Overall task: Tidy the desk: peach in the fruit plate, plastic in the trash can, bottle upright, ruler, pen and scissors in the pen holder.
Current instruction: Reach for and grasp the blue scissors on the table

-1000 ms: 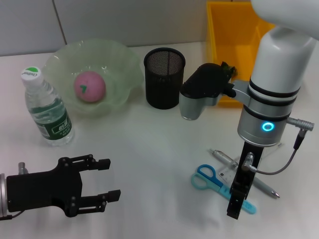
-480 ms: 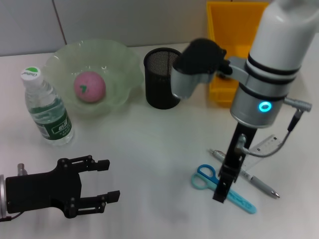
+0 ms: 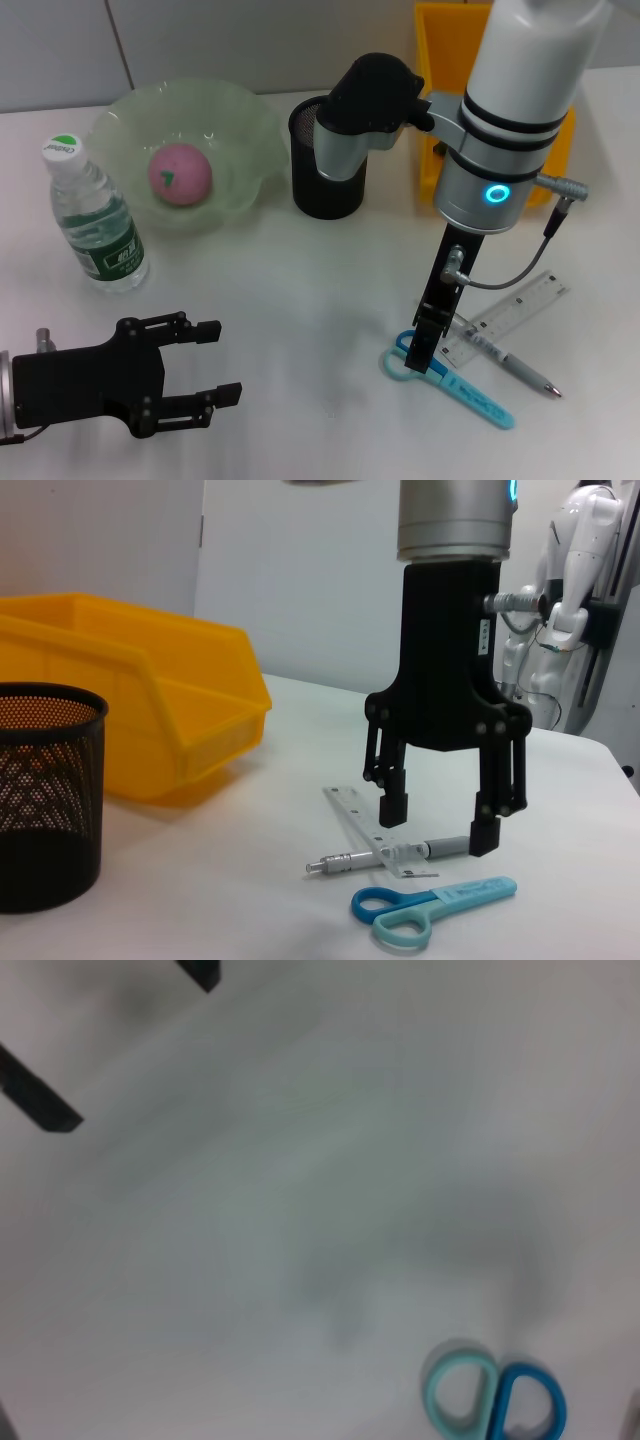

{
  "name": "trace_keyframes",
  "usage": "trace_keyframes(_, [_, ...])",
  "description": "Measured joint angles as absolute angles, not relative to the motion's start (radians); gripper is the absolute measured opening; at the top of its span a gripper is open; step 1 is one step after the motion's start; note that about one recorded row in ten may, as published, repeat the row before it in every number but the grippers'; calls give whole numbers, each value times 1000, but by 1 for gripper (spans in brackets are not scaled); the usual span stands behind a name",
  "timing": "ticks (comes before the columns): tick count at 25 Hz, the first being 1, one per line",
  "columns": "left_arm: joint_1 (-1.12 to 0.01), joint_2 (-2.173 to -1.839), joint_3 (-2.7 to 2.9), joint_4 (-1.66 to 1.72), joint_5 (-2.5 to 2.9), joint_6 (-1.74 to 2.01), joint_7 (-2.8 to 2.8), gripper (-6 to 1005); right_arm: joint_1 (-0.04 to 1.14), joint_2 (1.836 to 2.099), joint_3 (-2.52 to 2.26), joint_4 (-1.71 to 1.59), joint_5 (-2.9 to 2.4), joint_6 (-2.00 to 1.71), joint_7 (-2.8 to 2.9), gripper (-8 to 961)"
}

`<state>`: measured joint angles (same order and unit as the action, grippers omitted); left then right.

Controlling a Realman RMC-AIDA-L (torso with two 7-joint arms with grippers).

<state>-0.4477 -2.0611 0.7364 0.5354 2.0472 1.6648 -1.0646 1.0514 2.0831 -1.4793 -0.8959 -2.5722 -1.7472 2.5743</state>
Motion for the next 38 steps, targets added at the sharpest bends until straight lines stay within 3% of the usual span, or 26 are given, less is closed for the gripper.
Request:
trace_keyframes(8, [-450, -2062, 736, 535, 2049, 1662, -1065, 753, 1068, 2086, -1493, -844, -2571, -1698, 2567, 687])
trace_keyframes(14, [-451, -2063, 736, 534, 2047, 1661, -1068, 753, 1074, 2088, -1493, -818, -2568, -1684, 2566, 473])
trace_keyframes(30, [-450, -2062, 737, 534, 2045, 1664, -1076, 753, 1093, 2091, -1529, -755, -2564, -1628, 2669, 386])
trace_keyframes(38, [-449, -2063, 736, 534, 2045, 1667, -1079, 753, 1097, 2091, -1532, -746, -2563, -1613, 2722, 282])
